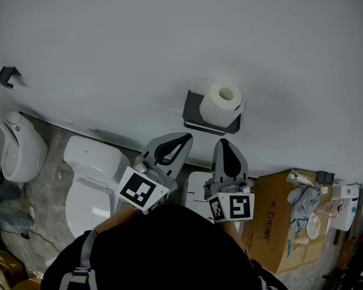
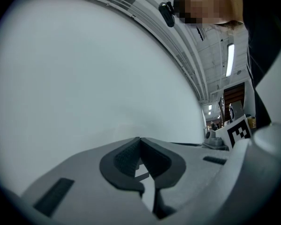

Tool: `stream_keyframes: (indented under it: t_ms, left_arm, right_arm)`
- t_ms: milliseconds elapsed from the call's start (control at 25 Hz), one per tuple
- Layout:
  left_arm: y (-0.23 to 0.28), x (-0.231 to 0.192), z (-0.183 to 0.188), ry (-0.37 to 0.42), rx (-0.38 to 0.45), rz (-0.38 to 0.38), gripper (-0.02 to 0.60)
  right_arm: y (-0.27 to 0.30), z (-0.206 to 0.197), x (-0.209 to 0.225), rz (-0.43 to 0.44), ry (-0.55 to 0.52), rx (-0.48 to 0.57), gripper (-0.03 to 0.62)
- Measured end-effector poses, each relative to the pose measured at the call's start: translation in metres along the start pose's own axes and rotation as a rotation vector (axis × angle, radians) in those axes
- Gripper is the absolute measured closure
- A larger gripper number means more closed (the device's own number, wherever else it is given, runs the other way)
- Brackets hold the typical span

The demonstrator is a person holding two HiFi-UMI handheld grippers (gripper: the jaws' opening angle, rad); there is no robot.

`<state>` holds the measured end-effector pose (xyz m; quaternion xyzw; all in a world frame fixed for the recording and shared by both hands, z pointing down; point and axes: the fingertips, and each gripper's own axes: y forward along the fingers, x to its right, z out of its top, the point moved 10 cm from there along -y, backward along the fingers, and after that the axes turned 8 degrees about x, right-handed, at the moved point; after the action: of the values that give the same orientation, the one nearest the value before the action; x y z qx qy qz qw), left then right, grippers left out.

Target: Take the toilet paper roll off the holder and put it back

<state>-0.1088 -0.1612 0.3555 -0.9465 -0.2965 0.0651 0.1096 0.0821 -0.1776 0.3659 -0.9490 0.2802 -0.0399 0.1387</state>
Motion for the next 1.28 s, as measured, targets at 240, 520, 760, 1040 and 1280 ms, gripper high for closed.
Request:
stream_keyframes:
  t_ms: [240,520,760,1040,1280]
  left_arm:
    - [0.018,-0.008,0.002,-0.003,0.003,-0.025,0.575]
    - [0.035,-0.016,0.003,-0.024,-0.008,-0.081,0.575]
    - [0.048,-0.019,0.003,-0.063,-0.040,-0.100,0.575]
    - [0.057,-0.023,0.002,-0.065,-0.045,-0.138,0.575]
    - [0.062,-0.028,0.002,-0.060,-0.051,-0.156,0.575]
  right_arm:
    - [0.009,0.000,0.005,-0.022,-0.006,0.002,0.571]
    - [0.015,0.003,0.006,-0.057,-0.017,-0.007,0.571]
    - [0.019,0.003,0.011,-0.096,-0.015,-0.010,0.571]
    - [0.023,0.002,0.012,-0.125,-0.022,-0.001,0.571]
    - [0.025,0.003,0.011,-0.150,-0.023,0.012,0.571]
